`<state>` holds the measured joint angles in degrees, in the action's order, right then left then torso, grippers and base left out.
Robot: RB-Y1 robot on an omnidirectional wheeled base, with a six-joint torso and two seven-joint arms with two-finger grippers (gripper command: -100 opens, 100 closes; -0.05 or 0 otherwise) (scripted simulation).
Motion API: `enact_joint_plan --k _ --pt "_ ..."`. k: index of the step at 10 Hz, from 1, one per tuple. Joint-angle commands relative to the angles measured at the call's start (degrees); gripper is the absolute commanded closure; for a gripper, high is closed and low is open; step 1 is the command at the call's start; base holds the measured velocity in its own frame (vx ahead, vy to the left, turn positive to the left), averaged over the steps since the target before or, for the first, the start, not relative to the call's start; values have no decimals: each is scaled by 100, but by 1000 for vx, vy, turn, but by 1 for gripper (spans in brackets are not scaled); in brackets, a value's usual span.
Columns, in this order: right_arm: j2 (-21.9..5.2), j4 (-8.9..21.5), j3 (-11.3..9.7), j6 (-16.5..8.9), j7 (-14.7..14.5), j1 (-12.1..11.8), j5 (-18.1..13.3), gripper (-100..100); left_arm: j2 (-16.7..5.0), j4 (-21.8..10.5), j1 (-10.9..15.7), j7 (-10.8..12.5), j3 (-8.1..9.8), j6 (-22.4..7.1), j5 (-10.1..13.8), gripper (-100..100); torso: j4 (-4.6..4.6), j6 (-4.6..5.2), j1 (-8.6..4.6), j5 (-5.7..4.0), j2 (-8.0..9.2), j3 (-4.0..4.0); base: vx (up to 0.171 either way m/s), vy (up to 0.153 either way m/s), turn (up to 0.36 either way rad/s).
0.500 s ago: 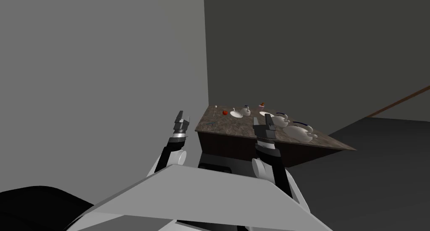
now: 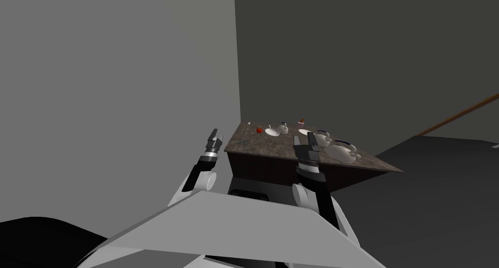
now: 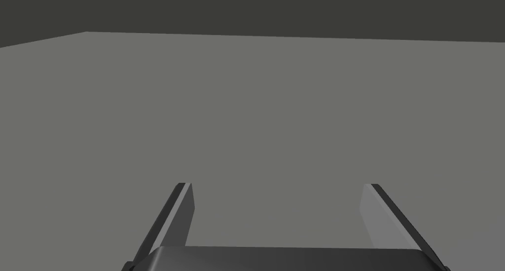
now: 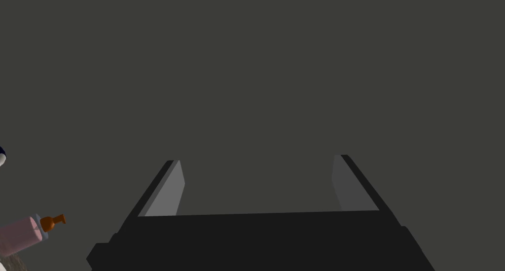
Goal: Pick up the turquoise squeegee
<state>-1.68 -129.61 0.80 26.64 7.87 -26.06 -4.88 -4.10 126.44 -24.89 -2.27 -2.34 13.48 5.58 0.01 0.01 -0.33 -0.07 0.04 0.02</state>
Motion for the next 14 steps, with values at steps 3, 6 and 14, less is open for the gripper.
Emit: enact_joint_plan --k 3,6,14 --pt "0 0 0 0 0 0 0 0 -261 -167 280 130 67 -618 155 -100 -1 -2 11 2 -4 -2 -2 -58 -26" --pt "-1 0 1 0 0 0 0 0 -356 -244 416 179 91 -932 219 -100 -1 0 20 4 -6 -3 1 -30 -26" --pt "-1 0 1 0 0 0 0 0 -747 -649 1039 406 208 -2246 512 -100 -2 -1 24 5 -9 -5 7 -31 -44"
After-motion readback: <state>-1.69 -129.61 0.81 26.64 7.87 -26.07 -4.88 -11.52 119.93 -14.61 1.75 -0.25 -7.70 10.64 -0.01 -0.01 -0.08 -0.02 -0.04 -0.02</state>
